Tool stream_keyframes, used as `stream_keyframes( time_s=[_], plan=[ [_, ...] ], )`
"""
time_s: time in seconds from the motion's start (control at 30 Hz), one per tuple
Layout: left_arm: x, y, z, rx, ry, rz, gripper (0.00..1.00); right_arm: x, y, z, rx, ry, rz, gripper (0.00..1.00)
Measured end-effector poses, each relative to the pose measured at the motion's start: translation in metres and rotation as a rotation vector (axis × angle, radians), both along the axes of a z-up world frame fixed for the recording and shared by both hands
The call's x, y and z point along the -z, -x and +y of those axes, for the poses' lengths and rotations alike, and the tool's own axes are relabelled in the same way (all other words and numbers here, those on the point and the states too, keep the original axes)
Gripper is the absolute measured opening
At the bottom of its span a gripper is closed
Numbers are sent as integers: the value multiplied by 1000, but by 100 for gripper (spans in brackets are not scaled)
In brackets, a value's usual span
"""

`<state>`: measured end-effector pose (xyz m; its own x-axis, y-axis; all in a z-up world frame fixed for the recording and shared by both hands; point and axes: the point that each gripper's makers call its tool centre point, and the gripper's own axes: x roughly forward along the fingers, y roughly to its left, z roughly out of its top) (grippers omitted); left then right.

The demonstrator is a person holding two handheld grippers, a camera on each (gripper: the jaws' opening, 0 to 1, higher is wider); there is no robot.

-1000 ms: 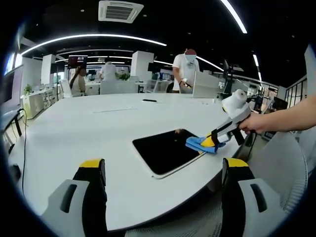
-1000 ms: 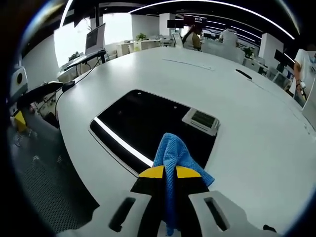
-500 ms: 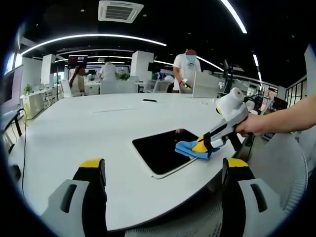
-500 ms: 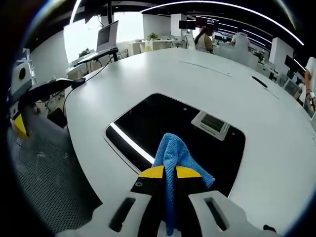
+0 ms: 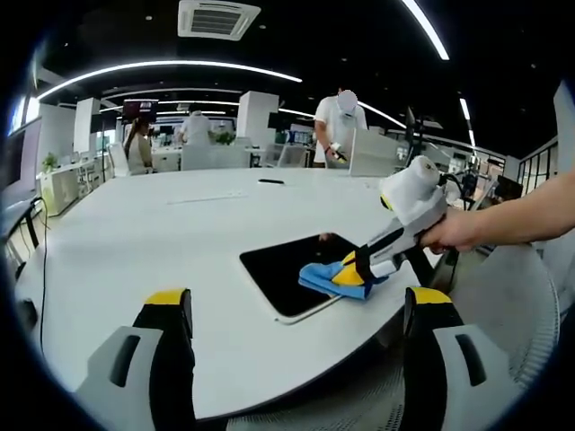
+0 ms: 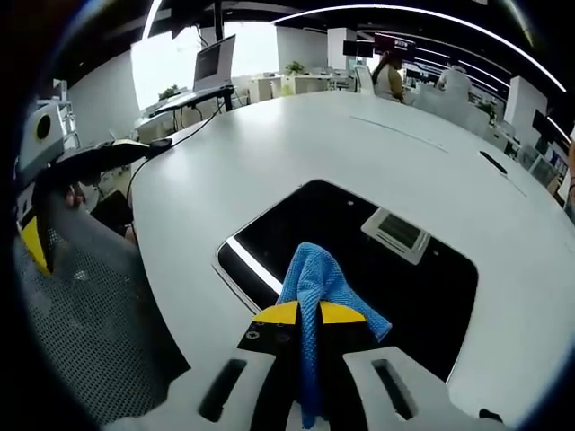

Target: Wipe the mirror surface with the cleaning cloth until all visible marks leave the cleaned area.

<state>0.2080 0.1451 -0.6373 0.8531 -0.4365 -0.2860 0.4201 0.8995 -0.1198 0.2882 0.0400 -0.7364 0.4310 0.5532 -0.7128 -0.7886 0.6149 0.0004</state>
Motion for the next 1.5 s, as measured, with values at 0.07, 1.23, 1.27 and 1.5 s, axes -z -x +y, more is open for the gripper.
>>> stream_keyframes(
  time_s=[0.07,1.23,1.27,1.5],
  plan=[
    [0,0,0,1,0,0,97,0,2,7,-7,-8,3,1],
    [-2,-1,3,-14,0,-12,99,-2,23,90,-121,-62,41,1],
    [-2,-1,2,-13,4,-15,99,-2,23,91,-121,-62,43,1],
    [-1,-1,2,-7,3,-7,98,-2,23,92,-131,-59,45,1]
  ],
)
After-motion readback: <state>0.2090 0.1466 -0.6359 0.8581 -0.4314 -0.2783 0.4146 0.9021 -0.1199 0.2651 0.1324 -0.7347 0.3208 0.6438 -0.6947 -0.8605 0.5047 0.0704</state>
